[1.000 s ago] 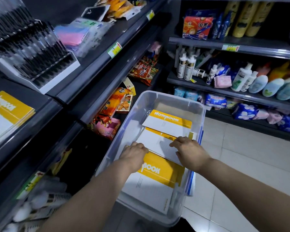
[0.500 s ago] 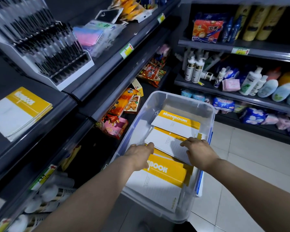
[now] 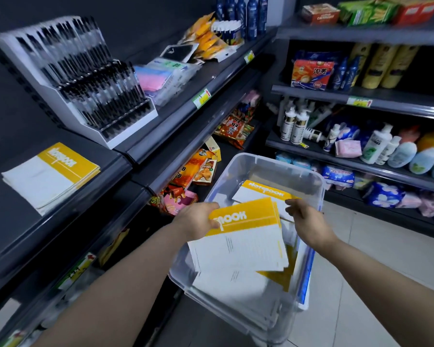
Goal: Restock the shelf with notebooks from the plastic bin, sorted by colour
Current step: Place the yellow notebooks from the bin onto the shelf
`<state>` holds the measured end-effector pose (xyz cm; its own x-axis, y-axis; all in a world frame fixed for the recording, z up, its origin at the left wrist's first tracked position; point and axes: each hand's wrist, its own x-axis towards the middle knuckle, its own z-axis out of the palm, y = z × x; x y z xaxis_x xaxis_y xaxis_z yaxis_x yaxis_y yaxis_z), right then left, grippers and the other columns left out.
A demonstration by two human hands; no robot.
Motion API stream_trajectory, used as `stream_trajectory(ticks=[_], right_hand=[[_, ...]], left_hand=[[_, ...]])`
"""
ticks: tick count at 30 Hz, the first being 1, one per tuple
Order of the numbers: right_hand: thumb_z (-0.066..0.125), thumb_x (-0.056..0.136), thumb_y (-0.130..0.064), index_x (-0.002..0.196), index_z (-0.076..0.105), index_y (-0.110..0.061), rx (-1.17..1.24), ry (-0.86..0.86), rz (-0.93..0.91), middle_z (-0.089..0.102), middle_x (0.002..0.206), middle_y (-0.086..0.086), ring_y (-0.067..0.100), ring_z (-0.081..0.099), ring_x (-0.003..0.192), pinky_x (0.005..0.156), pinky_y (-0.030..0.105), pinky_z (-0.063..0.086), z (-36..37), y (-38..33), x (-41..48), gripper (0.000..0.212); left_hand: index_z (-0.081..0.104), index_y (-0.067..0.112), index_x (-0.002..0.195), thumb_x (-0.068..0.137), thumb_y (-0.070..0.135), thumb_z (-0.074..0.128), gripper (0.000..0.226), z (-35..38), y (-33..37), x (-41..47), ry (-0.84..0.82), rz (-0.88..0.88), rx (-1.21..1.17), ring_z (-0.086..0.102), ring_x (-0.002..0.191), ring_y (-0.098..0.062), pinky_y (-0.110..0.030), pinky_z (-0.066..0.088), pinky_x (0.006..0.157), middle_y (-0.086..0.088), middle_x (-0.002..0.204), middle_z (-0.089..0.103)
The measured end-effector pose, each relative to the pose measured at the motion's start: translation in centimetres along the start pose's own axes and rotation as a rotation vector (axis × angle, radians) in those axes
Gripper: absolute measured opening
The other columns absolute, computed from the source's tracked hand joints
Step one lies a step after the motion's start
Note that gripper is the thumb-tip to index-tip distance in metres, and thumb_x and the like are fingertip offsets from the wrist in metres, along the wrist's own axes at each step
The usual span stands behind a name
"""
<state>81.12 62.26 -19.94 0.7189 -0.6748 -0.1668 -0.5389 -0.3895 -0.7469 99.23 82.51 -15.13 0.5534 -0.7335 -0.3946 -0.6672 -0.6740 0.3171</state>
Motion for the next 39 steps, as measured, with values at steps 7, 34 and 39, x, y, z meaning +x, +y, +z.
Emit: stream_trajectory(ticks=[7,34,39], right_hand=[[0.035,0.1,-0.008,0.132,0.05,-0.008,0.153,0.084,0.049,0.062,0.126,0.013,0.027,0.057,0.119,0.097,0.031,0.041,-0.6,-1.4,0.2,0.036],[0.06,0.093,-0.023,0.122,0.057,-0.01,0.787,-0.359,0.12,0.07,0.112,0.006,0.029,0.066,0.1,0.08,0.037,0.05,1.1,-7.2,0.1,0.032],[0.058,0.094,-0.012,0.103,0.061,-0.024,0.683,-0.403,0.102,0.07,0.105,0.004,0.026,0.064,0.092,0.08,0.039,0.05,-1.4,-6.5,1.1,0.016]], left_hand=[[0.062,0.028,0.106,0.088,0.033,0.065,0.019,-2.8,-0.2,-0.8,0.131,-0.13,-0.319,0.067,0.095,-0.02,-0.043,0.054,0.089,0.005,0.101,0.071],[0.059,0.001,0.123,0.094,0.012,0.061,0.031,-1.2,3.3,-3.7,0.281,-0.403,-1.072,0.064,0.103,-0.034,-0.049,0.052,0.093,-0.014,0.113,0.066],[0.054,0.019,0.111,0.098,0.017,0.056,0.014,-0.3,6.2,-2.3,0.249,-0.385,-1.076,0.054,0.087,-0.016,-0.025,0.042,0.07,0.0,0.106,0.051]])
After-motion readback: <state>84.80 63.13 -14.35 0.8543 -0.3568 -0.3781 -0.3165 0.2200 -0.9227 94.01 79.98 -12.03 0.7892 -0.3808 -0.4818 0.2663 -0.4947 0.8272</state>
